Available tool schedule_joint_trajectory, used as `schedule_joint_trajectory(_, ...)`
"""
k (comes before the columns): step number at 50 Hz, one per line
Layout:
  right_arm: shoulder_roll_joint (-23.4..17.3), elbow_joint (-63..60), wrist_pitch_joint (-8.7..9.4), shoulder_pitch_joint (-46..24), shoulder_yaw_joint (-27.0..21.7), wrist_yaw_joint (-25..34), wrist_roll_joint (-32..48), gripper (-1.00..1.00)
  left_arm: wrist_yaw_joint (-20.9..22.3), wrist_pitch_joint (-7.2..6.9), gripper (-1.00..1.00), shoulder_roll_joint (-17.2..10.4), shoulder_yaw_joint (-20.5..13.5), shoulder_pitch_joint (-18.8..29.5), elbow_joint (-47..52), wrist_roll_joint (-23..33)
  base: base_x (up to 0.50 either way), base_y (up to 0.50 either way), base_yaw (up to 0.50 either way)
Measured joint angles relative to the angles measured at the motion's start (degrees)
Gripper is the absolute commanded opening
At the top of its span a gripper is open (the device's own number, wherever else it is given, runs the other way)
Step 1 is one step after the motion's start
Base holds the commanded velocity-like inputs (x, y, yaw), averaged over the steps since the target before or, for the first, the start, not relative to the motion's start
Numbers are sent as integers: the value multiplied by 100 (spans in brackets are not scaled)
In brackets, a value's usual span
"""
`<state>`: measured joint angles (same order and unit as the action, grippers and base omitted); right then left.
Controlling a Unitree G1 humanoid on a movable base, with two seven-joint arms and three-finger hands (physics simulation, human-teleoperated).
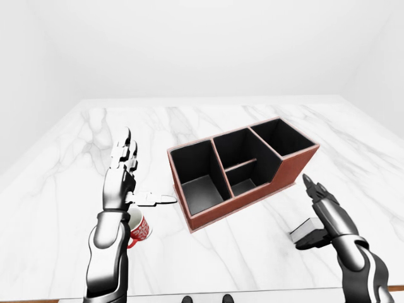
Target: Pick up the book and place it in the back compartment of the caddy.
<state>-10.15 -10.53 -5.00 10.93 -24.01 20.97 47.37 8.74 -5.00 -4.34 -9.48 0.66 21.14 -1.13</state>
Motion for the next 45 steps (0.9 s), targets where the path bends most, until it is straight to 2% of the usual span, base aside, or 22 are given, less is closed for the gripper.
schedule_joint_trajectory(20,-252,84,0,-243,-191,172,0,100,-11,0,100,1,24,10,-104,20,0,0,0)
schedule_joint_trajectory(45,-549,478,0,-503,-153,86,120,100,-19,0,100,1,29,11,-122,41,0,0,0)
